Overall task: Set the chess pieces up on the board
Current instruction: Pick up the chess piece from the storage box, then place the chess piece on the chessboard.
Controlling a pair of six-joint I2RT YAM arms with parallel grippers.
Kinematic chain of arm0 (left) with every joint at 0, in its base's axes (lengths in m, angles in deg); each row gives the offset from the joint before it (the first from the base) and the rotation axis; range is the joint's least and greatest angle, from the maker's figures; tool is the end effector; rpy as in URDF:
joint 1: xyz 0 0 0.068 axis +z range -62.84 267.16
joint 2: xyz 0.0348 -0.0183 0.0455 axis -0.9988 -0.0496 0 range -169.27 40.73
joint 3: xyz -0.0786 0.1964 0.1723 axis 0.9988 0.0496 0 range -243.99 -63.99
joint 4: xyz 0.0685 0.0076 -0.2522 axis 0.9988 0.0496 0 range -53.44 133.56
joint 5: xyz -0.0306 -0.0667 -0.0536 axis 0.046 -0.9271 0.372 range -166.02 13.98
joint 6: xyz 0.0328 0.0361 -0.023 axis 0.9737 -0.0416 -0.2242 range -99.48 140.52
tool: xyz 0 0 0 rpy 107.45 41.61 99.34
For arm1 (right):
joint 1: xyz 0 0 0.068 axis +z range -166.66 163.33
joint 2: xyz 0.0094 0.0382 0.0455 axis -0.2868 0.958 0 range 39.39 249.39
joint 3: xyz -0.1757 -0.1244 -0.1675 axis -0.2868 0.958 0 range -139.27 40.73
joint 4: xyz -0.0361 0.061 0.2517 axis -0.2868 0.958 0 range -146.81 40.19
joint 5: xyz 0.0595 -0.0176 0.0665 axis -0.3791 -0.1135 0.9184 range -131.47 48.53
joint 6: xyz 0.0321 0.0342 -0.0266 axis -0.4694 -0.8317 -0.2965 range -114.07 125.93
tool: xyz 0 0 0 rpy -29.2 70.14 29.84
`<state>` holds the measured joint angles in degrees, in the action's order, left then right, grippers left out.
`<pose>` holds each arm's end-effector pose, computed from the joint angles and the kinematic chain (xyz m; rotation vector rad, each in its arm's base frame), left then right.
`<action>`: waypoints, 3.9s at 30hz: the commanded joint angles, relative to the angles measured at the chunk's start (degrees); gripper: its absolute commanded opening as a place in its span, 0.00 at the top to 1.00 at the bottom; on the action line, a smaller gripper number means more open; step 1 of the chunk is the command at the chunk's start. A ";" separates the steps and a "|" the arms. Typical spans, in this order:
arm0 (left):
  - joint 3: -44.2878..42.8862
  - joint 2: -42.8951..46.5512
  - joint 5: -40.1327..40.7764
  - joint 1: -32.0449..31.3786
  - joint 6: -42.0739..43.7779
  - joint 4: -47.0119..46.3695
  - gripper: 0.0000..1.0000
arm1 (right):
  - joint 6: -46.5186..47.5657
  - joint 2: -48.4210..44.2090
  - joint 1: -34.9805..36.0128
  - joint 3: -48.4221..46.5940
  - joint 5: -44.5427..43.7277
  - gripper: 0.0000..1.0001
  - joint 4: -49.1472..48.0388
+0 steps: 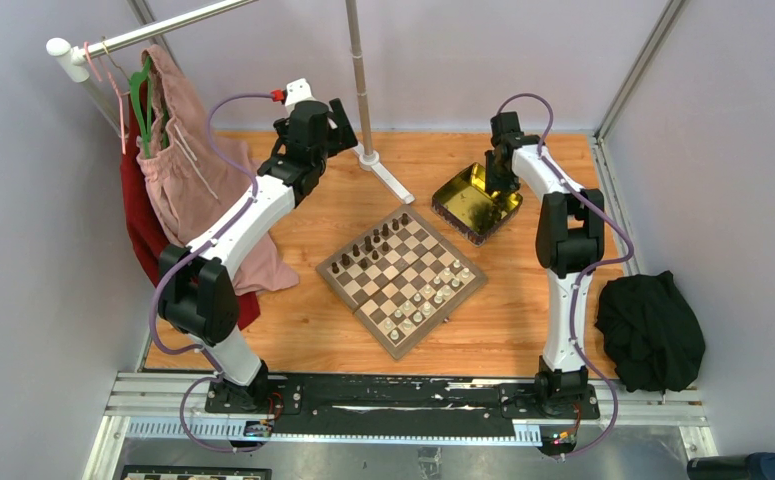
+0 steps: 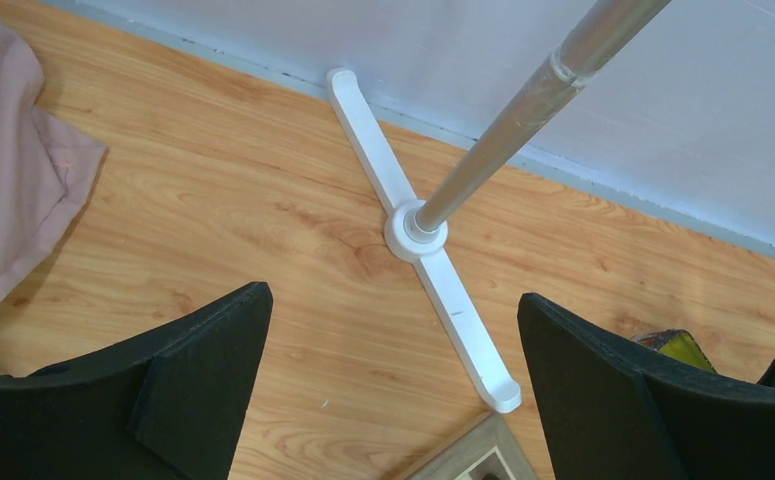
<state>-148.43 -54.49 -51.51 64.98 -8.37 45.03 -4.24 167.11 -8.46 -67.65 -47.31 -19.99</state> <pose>0.3726 -0.1359 0.3545 -0.3948 1.8386 -0.2044 0.4890 0.0668 0.2069 0.0831 2.5419 -0.0047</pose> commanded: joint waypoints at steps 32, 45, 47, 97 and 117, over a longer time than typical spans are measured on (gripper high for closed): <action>-0.32 -0.11 -0.96 0.48 -0.14 -1.09 0.00 | -1.75 -0.20 -1.10 2.64 1.20 0.68 0.84; 0.19 0.43 -0.97 0.51 -0.27 -1.09 0.00 | -1.36 -0.13 -1.44 1.50 1.48 1.00 1.39; 0.30 0.70 -0.89 0.47 -0.23 -1.00 0.00 | -1.30 -0.19 -1.44 1.06 1.85 1.00 1.41; 18.13 20.35 0.51 0.46 -3.05 1.86 0.00 | 4.43 -12.65 10.69 -0.36 2.65 1.00 3.88; 24.51 28.52 0.62 0.46 -4.43 3.24 0.00 | 6.54 -15.69 28.01 8.42 -0.26 1.00 3.28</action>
<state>-125.00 -27.23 -51.60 65.22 -12.28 47.67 1.27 153.27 17.68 -60.50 -46.03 -17.81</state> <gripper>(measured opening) 0.999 0.150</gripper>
